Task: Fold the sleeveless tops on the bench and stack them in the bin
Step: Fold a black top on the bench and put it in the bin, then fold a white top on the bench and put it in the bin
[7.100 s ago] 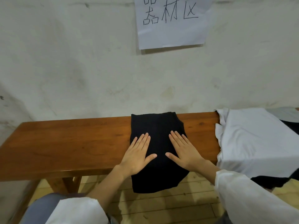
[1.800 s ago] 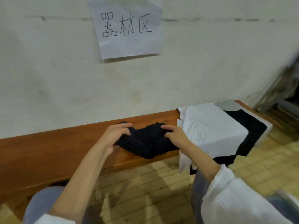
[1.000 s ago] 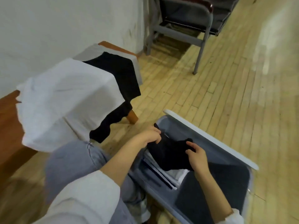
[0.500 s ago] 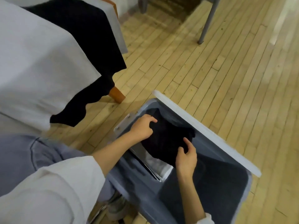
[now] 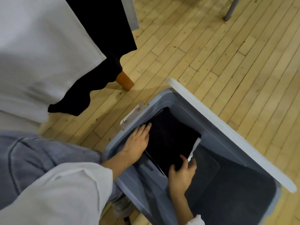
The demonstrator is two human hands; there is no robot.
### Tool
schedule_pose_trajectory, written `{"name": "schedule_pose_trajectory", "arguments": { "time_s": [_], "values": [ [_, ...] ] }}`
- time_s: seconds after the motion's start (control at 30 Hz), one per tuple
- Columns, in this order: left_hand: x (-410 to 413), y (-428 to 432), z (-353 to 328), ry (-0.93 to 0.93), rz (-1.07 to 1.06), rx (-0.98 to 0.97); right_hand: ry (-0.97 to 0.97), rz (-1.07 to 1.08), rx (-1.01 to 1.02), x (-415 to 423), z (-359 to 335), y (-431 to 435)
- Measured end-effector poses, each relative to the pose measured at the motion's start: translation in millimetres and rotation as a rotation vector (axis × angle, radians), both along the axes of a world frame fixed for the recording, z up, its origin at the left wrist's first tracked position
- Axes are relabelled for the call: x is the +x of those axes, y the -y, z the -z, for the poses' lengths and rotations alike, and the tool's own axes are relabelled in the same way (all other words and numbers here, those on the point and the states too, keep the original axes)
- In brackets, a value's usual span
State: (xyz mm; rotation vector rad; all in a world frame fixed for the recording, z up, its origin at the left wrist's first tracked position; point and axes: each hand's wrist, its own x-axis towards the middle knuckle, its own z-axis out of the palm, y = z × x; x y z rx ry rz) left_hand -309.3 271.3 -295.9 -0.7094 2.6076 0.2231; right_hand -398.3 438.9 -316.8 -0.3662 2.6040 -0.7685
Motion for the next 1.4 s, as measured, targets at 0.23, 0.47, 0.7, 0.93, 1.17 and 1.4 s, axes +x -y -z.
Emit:
{"name": "schedule_pose_trajectory", "arguments": {
  "time_s": [0.23, 0.47, 0.7, 0.93, 1.17, 1.4],
  "values": [
    [-14, -21, 5, 0.299, -0.149, 0.147, -0.142, -0.576, 0.152, -34, 40, 43],
    [-12, 10, -21, 0.341, -0.208, 0.449, 0.093, -0.634, 0.507, -41, 31, 51],
    [-25, 20, -96, 0.097, -0.445, 0.468, 0.131, -0.559, 0.087, -11, -50, 118],
    [22, 74, -208, -0.37, -0.643, 0.297, 0.219, -0.284, -0.452, 60, -181, 190],
    [161, 143, -274, -0.741, -0.997, 0.035, 0.183, -0.765, -0.568, 157, -281, 283],
    [287, 162, -234, -0.731, -1.149, -0.517, 0.135, -1.181, -0.424, 284, -299, 327]
  ]
}}
